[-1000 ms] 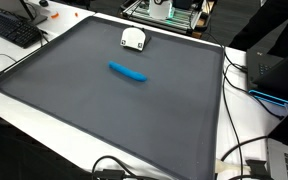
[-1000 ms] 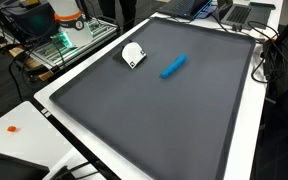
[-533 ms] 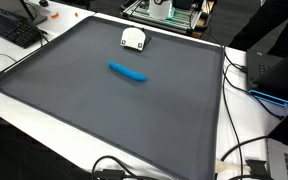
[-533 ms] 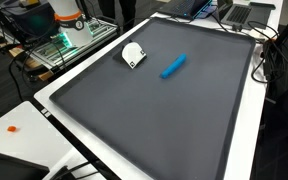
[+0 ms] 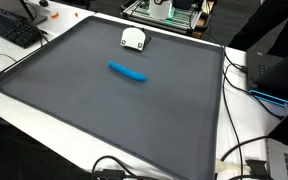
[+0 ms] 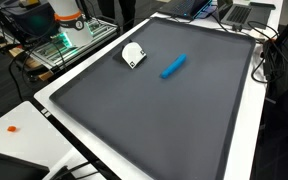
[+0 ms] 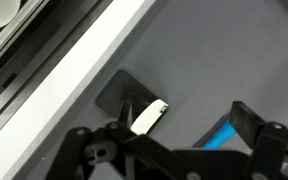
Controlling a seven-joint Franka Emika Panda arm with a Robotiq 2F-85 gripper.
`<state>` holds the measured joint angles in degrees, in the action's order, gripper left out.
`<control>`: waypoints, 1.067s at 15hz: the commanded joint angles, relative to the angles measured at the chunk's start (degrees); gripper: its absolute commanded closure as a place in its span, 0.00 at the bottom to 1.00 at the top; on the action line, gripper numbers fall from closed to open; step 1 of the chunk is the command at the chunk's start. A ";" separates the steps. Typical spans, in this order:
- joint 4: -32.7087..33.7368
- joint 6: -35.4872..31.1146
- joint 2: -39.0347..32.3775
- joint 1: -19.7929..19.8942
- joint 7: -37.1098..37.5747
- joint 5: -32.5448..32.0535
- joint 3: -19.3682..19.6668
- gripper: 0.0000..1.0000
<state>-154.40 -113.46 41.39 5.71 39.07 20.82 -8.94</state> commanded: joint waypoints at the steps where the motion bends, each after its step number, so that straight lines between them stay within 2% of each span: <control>1: -1.24 -5.52 -3.14 0.04 4.07 0.93 -0.78 0.00; 6: -2.83 -15.16 -9.43 -0.30 9.77 -0.35 -1.61 0.00; 16: -3.01 -26.63 -23.56 -1.50 14.97 -0.97 -0.22 0.00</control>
<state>-157.41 -136.17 21.72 5.20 52.03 20.67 -10.28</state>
